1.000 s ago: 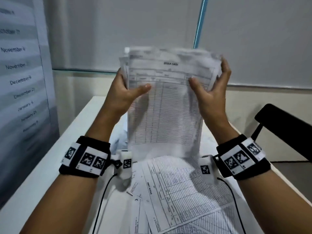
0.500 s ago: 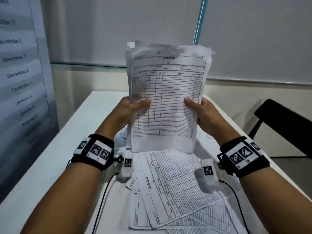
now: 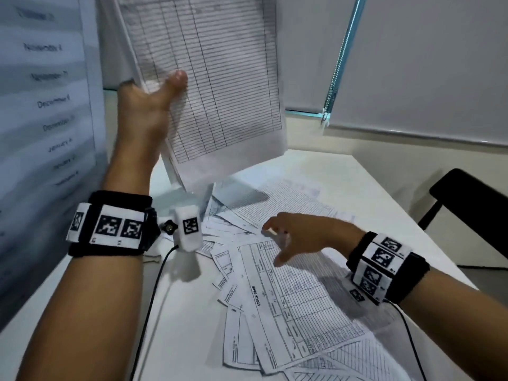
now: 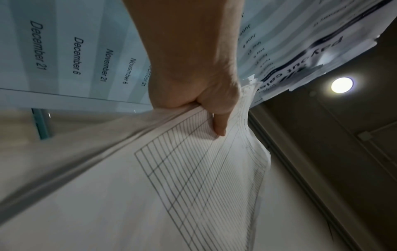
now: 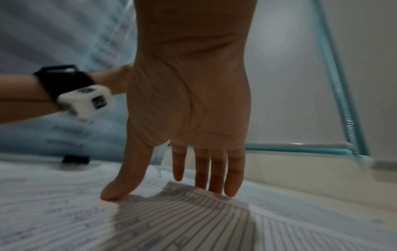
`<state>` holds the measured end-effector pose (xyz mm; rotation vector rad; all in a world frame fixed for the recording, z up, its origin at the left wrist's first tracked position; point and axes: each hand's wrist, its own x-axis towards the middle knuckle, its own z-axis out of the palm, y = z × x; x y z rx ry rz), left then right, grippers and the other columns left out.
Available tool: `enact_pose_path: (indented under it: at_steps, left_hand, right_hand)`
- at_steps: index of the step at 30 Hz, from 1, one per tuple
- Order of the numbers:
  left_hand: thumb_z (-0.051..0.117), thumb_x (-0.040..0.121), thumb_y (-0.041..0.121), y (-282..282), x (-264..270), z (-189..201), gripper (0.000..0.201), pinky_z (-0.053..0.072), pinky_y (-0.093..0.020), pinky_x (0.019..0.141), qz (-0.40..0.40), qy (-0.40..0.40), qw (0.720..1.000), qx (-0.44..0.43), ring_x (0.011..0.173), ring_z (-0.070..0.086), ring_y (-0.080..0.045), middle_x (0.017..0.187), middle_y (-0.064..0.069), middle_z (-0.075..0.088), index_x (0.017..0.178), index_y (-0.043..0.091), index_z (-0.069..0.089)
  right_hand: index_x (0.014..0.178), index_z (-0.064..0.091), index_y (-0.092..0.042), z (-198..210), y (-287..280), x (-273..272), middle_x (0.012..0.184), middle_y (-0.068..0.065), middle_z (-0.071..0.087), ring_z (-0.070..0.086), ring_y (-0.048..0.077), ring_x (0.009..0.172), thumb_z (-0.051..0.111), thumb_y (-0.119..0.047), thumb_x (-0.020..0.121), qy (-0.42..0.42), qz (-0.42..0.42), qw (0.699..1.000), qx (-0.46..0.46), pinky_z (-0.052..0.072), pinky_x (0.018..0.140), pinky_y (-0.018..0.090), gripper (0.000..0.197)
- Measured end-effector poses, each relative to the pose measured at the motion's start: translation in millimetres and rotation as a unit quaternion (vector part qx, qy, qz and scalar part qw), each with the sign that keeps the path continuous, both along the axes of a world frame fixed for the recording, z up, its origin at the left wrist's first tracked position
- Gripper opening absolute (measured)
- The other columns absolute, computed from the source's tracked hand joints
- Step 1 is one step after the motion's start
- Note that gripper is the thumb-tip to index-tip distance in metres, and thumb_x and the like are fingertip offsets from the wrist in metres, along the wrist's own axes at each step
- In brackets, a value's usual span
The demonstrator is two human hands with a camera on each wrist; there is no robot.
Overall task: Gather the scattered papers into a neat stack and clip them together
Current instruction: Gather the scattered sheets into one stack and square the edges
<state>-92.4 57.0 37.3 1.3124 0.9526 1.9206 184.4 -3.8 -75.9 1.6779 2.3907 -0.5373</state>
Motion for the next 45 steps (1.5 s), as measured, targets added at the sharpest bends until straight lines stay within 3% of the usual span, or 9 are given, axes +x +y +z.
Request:
enact_pose_path:
  at_steps: [4, 9, 17, 21, 24, 27, 40, 42, 45]
  left_hand:
    - [0.084, 0.078, 0.049, -5, -8, 5, 0.06, 0.054, -0.038, 0.104, 0.004, 0.009, 1.0, -0.004, 0.115, 0.068, -0.014, 0.125, 0.001, 0.07, 0.122, 0.015, 0.062]
    - [0.08, 0.086, 0.04, -9, -6, 6, 0.025, 0.054, -0.027, 0.099, 0.004, 0.047, 0.999, -0.027, 0.105, 0.068, -0.007, 0.106, 0.013, 0.068, 0.094, 0.027, 0.06]
    - [0.083, 0.07, 0.061, -12, -10, 7, 0.074, 0.052, -0.046, 0.107, -0.006, 0.012, 1.0, 0.005, 0.119, 0.066, -0.02, 0.124, -0.004, 0.07, 0.12, 0.01, 0.064]
    - [0.081, 0.082, 0.045, -15, -11, 10, 0.043, 0.051, -0.045, 0.108, -0.015, 0.014, 1.0, 0.008, 0.113, 0.069, -0.013, 0.12, -0.001, 0.072, 0.111, 0.016, 0.067]
    - [0.081, 0.082, 0.043, -16, -13, 10, 0.053, 0.053, -0.043, 0.106, -0.021, 0.002, 1.0, 0.019, 0.112, 0.071, -0.015, 0.119, -0.005, 0.074, 0.118, 0.007, 0.067]
    - [0.077, 0.09, 0.028, -19, -11, 11, 0.018, 0.058, -0.023, 0.09, -0.041, -0.01, 0.999, 0.028, 0.1, 0.074, -0.006, 0.106, 0.001, 0.077, 0.102, 0.016, 0.069]
    - [0.078, 0.089, 0.026, -23, -13, 14, 0.012, 0.058, -0.037, 0.099, -0.067, -0.03, 0.997, 0.039, 0.103, 0.074, -0.014, 0.099, 0.006, 0.077, 0.094, 0.021, 0.069]
    - [0.078, 0.088, 0.031, -23, -13, 14, 0.018, 0.057, -0.036, 0.099, -0.063, -0.031, 0.997, 0.03, 0.103, 0.074, -0.011, 0.101, 0.006, 0.076, 0.097, 0.021, 0.067]
    - [0.077, 0.09, 0.031, -25, -12, 14, 0.016, 0.058, -0.031, 0.095, -0.066, -0.027, 0.997, 0.029, 0.1, 0.074, -0.008, 0.103, 0.005, 0.076, 0.097, 0.022, 0.066]
  right_hand:
    - [0.138, 0.044, -0.032, 0, 3, -11, 0.117, -0.003, 0.06, 0.058, 0.021, 0.1, 0.084, -0.047, 0.075, -0.06, 0.007, 0.998, -0.006, 0.049, 0.085, 0.038, 0.076]
    - [0.079, 0.061, -0.027, 6, 3, -1, 0.08, -0.007, 0.066, 0.063, 0.019, 0.075, 0.078, -0.036, 0.082, -0.022, 0.024, 0.999, -0.001, 0.049, 0.067, 0.038, 0.02]
    - [0.093, 0.072, -0.019, 52, 14, 62, 0.09, 0.001, 0.076, 0.071, 0.017, 0.082, 0.073, -0.014, 0.09, 0.145, -0.061, 0.987, -0.043, 0.057, 0.074, 0.031, 0.005]
    - [0.108, 0.074, -0.009, 52, 19, 84, 0.104, 0.01, 0.078, 0.074, 0.024, 0.092, 0.069, -0.004, 0.091, 0.249, -0.14, 0.952, -0.114, 0.06, 0.082, 0.036, 0.018]
    - [0.11, 0.071, -0.007, 33, 20, 74, 0.106, 0.009, 0.076, 0.072, 0.029, 0.099, 0.071, -0.01, 0.091, 0.137, -0.116, 0.98, -0.085, 0.057, 0.088, 0.038, 0.02]
    - [0.108, 0.066, -0.008, 14, 18, 49, 0.105, 0.001, 0.066, 0.063, 0.022, 0.1, 0.072, -0.025, 0.091, -0.034, -0.028, 0.999, 0.028, 0.049, 0.089, 0.034, 0.025]
    - [0.084, 0.049, -0.027, -22, 2, 3, 0.091, -0.008, 0.049, 0.055, 0.02, 0.085, 0.064, -0.016, 0.089, -0.082, 0.01, 0.989, 0.121, 0.043, 0.069, 0.033, 0.019]
    - [0.104, 0.055, -0.02, -25, 0, 1, 0.103, -0.007, 0.048, 0.053, 0.019, 0.088, 0.064, -0.015, 0.09, -0.049, 0.001, 0.991, 0.122, 0.042, 0.07, 0.028, 0.017]
    - [0.147, 0.041, -0.016, -20, -1, -6, 0.127, -0.002, 0.055, 0.056, 0.016, 0.106, 0.073, -0.033, 0.088, 0.044, -0.056, 0.995, 0.063, 0.045, 0.085, 0.024, 0.069]
